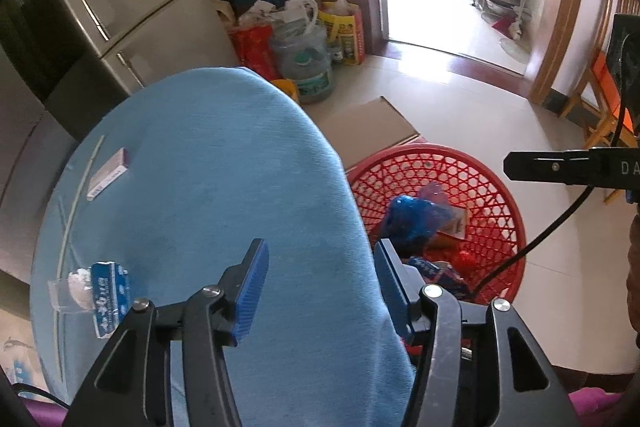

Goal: Collect trash
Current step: 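Open the left tool to drop the orange wrapper while the right tool drops the blue wrapper, then move both open tools back over the table toward the remaining items, then grasp the blue-and-white toothpaste box with the right tool, then grasp the clear plastic container holding tissue with the left tool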

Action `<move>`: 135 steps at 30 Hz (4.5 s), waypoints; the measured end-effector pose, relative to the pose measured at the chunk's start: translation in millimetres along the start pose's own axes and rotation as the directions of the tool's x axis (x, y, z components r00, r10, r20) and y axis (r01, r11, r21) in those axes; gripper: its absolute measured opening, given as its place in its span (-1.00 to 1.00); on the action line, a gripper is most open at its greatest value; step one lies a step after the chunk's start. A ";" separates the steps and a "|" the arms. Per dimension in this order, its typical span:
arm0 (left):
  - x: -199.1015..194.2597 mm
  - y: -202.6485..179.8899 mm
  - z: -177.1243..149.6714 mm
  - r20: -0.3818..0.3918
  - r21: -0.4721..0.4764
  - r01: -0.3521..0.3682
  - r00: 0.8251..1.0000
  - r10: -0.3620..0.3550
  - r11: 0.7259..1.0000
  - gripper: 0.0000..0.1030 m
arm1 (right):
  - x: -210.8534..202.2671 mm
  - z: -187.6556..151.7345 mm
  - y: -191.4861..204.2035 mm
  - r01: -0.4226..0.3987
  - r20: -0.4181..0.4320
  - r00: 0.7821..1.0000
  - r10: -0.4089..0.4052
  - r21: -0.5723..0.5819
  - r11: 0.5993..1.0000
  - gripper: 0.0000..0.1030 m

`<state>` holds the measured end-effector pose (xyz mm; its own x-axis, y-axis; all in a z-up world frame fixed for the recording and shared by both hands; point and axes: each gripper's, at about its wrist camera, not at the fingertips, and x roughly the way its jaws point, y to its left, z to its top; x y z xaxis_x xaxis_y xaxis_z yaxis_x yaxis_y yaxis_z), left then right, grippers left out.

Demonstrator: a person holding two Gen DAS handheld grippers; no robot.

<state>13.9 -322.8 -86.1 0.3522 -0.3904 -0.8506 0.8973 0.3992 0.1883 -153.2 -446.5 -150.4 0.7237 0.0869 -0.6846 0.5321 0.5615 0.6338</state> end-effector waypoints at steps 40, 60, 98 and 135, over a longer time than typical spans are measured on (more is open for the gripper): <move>-40.2 230.5 -225.1 -0.247 -0.577 -0.372 0.928 0.279 0.727 0.09 | 143.5 -21.7 228.0 -0.164 -0.315 0.948 0.047 -0.357 0.919 -0.45; -53.5 254.9 -286.2 -0.256 -0.658 -0.370 0.929 0.267 0.656 0.10 | 299.5 -47.0 326.6 -0.002 -0.438 0.882 -0.175 -0.373 0.928 -0.38; -65.7 304.1 -261.4 -0.047 -0.745 -0.199 0.968 0.248 0.637 0.46 | 300.4 -71.8 337.1 0.068 -0.252 0.947 -0.198 -0.446 0.892 0.24; 27.0 305.6 -144.4 0.097 -0.523 -0.092 0.981 0.166 0.847 -0.08 | 224.3 -58.3 263.7 -0.057 -0.237 0.970 -0.051 -0.430 0.901 0.24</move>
<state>259.2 -91.6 -122.4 0.5207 -0.3971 -0.7558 0.5886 0.8082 -0.0191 123.8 -230.9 -157.8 0.5707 0.2507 -0.7820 0.2491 0.8546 0.4557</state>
